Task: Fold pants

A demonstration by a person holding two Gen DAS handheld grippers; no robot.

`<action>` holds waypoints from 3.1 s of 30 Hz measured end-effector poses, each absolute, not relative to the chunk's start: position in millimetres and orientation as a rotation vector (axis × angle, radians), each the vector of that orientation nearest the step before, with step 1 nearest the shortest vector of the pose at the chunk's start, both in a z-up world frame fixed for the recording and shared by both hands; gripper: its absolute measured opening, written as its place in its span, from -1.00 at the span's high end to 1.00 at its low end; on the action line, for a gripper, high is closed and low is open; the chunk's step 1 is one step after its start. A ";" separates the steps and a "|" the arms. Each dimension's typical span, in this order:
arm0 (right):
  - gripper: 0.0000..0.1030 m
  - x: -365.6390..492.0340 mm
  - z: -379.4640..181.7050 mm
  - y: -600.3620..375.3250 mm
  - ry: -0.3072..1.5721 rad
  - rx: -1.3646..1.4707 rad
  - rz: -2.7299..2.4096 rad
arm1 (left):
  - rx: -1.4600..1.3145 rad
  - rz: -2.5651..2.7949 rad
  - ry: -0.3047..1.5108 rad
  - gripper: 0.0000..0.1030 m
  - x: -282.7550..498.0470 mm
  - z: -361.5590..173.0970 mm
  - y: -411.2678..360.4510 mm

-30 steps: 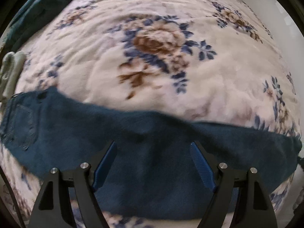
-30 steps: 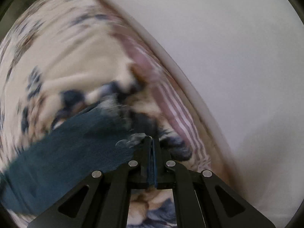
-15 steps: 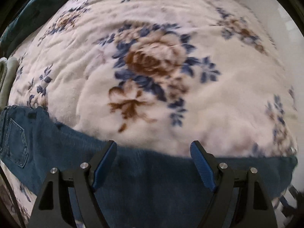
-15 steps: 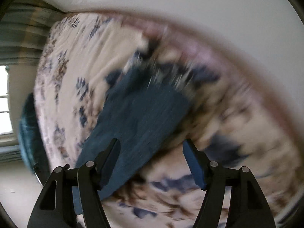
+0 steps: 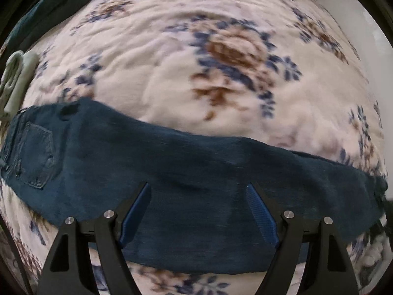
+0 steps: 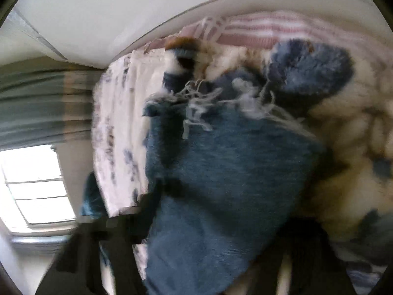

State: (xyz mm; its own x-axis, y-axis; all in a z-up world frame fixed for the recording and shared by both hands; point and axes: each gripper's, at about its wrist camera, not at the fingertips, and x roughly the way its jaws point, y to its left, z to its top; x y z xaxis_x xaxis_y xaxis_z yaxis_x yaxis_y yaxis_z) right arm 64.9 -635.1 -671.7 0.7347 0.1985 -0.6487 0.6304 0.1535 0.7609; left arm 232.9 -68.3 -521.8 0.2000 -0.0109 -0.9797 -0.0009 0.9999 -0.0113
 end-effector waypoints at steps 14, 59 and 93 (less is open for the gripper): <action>0.83 131.7 -488.8 -451.8 0.824 0.738 -0.334 | 0.010 0.113 1.314 -0.53 222.5 -500.3 75.6; -0.84 154.8 -585.8 -309.1 1.313 0.711 -0.255 | -0.244 -0.006 1.489 0.82 252.5 -555.8 128.4; -0.47 214.2 -604.8 -252.1 1.476 0.258 -0.332 | -0.012 -0.228 1.384 -0.25 242.7 -508.1 41.9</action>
